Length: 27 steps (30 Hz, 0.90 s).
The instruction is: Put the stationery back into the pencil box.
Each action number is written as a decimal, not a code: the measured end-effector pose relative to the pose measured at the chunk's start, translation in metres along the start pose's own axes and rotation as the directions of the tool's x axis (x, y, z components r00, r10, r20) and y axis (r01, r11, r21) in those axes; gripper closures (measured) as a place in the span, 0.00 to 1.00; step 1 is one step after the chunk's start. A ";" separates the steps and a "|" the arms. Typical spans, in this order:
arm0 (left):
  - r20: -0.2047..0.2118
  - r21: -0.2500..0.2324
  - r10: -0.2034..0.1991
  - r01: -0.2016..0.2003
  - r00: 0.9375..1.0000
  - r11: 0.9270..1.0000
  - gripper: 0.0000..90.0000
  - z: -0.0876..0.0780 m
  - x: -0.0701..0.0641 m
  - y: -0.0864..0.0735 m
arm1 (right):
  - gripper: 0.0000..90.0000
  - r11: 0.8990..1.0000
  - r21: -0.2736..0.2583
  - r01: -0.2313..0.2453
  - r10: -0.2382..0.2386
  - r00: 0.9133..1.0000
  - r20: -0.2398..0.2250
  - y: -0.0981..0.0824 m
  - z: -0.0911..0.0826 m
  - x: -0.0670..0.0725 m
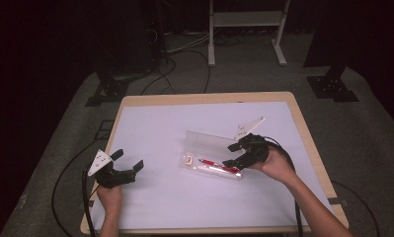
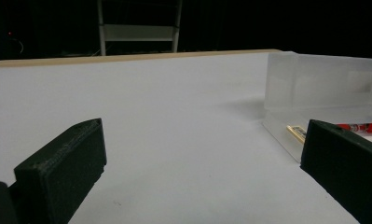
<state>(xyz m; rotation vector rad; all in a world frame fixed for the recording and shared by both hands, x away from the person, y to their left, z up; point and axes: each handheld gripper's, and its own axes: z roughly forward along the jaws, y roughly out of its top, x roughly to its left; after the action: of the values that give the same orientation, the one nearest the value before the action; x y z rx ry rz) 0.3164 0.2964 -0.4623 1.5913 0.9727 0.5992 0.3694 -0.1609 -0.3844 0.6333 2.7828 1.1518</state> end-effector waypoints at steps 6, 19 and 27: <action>-0.001 0.000 0.000 0.000 1.000 1.000 0.00 0.000 0.000 0.000 | 0.36 1.000 -0.005 -0.012 0.012 1.000 0.010 -0.009 -0.007 -0.002; -0.001 0.001 0.002 -0.002 1.000 1.000 0.00 0.000 0.000 0.000 | 0.35 0.999 -0.015 -0.039 0.039 0.999 0.033 -0.036 -0.020 -0.004; -0.001 0.002 0.004 -0.004 1.000 1.000 0.00 0.000 0.000 0.000 | 0.35 0.998 -0.021 -0.065 0.066 0.996 0.057 -0.060 -0.031 -0.005</action>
<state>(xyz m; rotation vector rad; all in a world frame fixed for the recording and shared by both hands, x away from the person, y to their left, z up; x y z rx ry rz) 0.3163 0.2960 -0.4624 1.5948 0.9714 0.6016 0.3469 -0.2212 -0.4042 0.7486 2.7186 1.1511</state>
